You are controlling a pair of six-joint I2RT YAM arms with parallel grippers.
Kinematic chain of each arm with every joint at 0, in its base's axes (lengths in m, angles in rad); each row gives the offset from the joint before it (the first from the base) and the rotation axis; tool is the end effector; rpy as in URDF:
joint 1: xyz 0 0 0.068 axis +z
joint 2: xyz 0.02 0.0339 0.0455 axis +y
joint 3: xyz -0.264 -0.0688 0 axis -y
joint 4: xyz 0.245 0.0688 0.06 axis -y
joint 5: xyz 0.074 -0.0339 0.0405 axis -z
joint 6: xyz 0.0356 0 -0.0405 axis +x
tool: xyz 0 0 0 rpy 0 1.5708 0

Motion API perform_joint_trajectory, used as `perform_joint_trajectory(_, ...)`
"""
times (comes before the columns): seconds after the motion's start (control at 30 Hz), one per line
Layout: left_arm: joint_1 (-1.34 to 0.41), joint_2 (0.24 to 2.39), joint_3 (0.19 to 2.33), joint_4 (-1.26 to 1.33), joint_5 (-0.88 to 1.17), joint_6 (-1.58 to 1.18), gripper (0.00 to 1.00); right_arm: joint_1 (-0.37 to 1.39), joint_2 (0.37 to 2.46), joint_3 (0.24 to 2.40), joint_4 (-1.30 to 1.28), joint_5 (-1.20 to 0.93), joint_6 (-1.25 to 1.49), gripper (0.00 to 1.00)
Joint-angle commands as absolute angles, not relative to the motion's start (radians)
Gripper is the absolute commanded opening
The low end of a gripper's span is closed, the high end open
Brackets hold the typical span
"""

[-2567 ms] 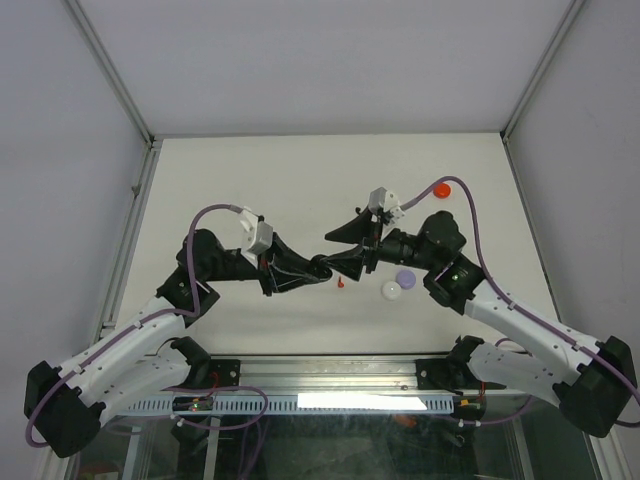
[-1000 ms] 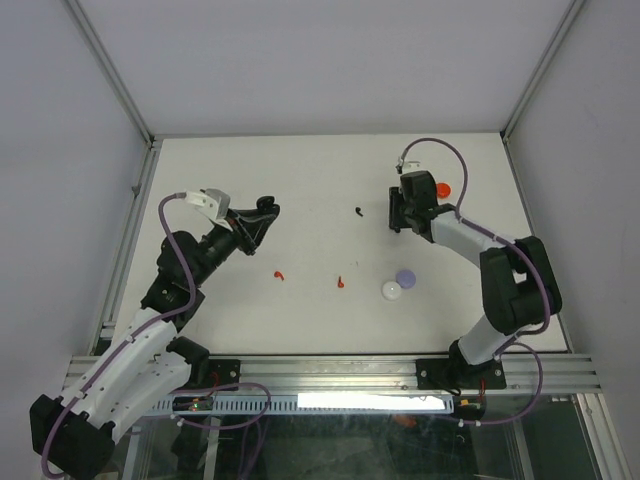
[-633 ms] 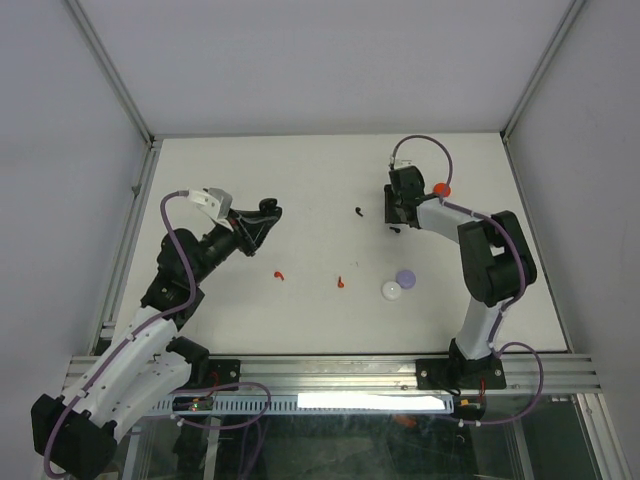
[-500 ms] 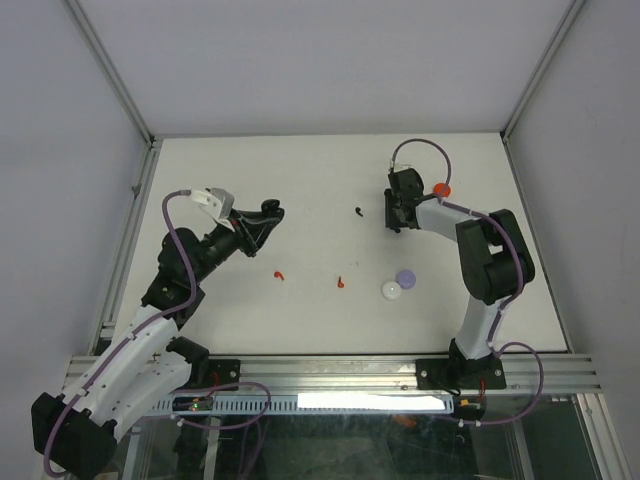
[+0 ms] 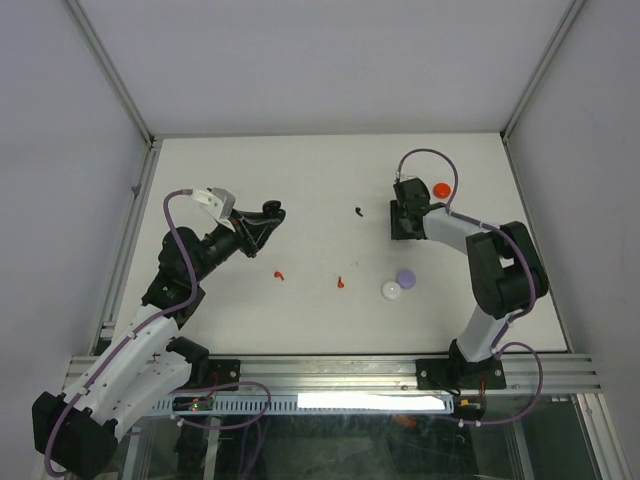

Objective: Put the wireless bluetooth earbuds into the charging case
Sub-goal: Pick up the earbud from the center of the board.

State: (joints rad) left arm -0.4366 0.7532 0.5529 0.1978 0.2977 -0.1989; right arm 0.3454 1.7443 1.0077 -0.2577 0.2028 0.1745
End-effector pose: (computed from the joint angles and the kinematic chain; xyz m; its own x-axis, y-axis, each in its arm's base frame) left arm 0.1655 -0.0887 0.3039 -0.1346 -0.1456 -0.9801 0.6564 0.7279 -0.1983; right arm 0.3287 0.1106 0.1621 -0.8165 -0.1131 -0.5661 -0.0879 0.9935 -0.0717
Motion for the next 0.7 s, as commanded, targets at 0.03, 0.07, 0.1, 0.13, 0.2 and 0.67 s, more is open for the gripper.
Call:
perform_joint_trajectory(0.03, -0.426, 0.759, 0.595, 0.227, 0.32, -0.201, 0.0, 0.342, 1.655, 0.977, -0.26, 0.216, 0.171, 0.4)
perform_joint_trajectory(0.07, -0.427, 0.762, 0.596, 0.227, 0.322, -0.2, 0.0, 0.342, 1.649, 0.977, -0.255, 0.202, 0.167, 0.4)
perform_joint_trajectory(0.1, -0.426, 0.765, 0.597, 0.227, 0.325, -0.2, 0.0, 0.343, 1.646, 0.98, -0.252, 0.182, 0.166, 0.4)
perform_joint_trajectory(0.13, -0.425, 0.767, 0.597, 0.227, 0.327, -0.2, 0.0, 0.343, 1.643, 0.985, -0.248, 0.168, 0.169, 0.4)
perform_joint_trajectory(0.2, -0.426, 0.77, 0.598, 0.224, 0.333, -0.201, 0.0, 0.342, 1.643, 0.999, -0.245, 0.152, 0.18, 0.4)
perform_joint_trajectory(0.67, -0.425, 0.765, 0.588, 0.237, 0.393, -0.171, 0.0, 0.341, 1.754, 1.104, -0.294, 0.244, 0.273, 0.34)
